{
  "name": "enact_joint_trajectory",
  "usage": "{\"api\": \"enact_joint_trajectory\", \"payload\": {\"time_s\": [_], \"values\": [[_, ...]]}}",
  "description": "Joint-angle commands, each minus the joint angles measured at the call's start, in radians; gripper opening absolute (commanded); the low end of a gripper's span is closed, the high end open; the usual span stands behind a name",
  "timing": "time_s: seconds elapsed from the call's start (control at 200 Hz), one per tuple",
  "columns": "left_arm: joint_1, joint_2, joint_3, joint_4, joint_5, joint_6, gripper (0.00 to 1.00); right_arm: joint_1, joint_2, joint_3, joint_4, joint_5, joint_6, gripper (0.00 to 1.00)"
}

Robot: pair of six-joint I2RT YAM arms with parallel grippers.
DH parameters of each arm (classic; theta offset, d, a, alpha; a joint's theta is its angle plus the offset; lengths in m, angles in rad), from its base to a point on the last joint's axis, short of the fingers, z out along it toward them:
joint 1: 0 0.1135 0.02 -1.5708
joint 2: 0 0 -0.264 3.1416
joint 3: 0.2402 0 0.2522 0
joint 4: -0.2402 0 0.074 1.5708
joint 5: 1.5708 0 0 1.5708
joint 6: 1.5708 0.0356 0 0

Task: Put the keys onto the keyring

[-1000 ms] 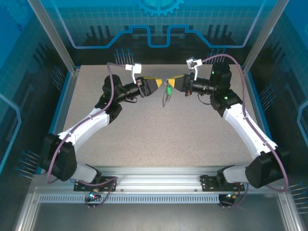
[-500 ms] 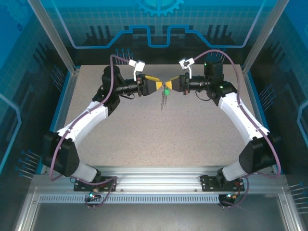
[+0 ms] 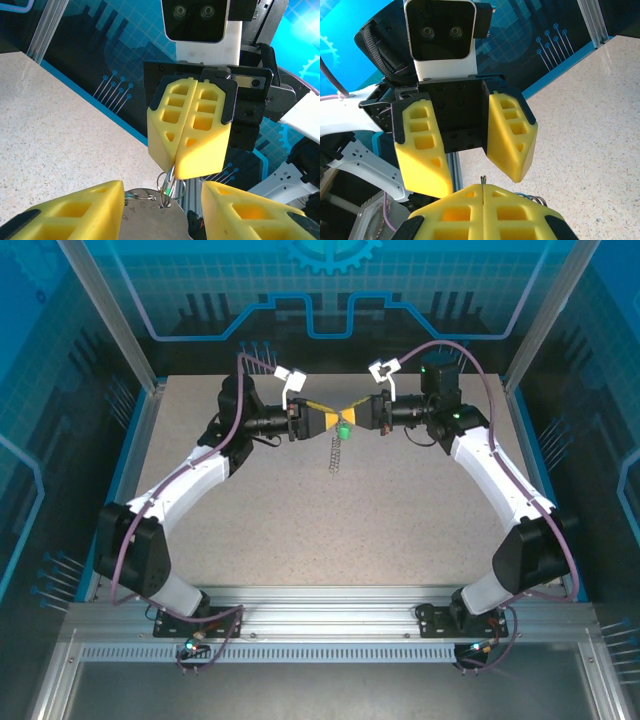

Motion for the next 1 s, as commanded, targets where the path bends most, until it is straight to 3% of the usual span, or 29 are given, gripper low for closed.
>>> {"api": "enact_joint_trajectory", "payload": {"time_s": [0.0, 0.24, 0.57, 0.79, 0.955, 0.995], "values": [[0.006, 0.026, 0.039, 0.048, 0.039, -0.025, 0.44, -0.009, 0.015, 0.025, 0.004, -0.028, -0.007, 0.0], [0.004, 0.044, 0.039, 0.086, 0.054, -0.05, 0.38, -0.007, 0.021, 0.018, 0.017, -0.026, 0.0, 0.0], [-0.006, 0.059, 0.042, 0.109, 0.065, -0.057, 0.19, -0.005, 0.031, 0.013, 0.03, -0.025, 0.004, 0.0], [-0.017, 0.064, 0.04, 0.133, 0.065, -0.068, 0.0, -0.004, 0.029, 0.01, 0.034, -0.022, 0.009, 0.0], [-0.029, 0.073, 0.019, 0.219, 0.056, -0.128, 0.0, -0.011, -0.004, -0.009, 0.05, 0.004, 0.037, 0.0], [-0.029, 0.073, 0.003, 0.271, 0.043, -0.163, 0.0, -0.018, -0.028, -0.026, 0.064, 0.022, 0.047, 0.12]]}}
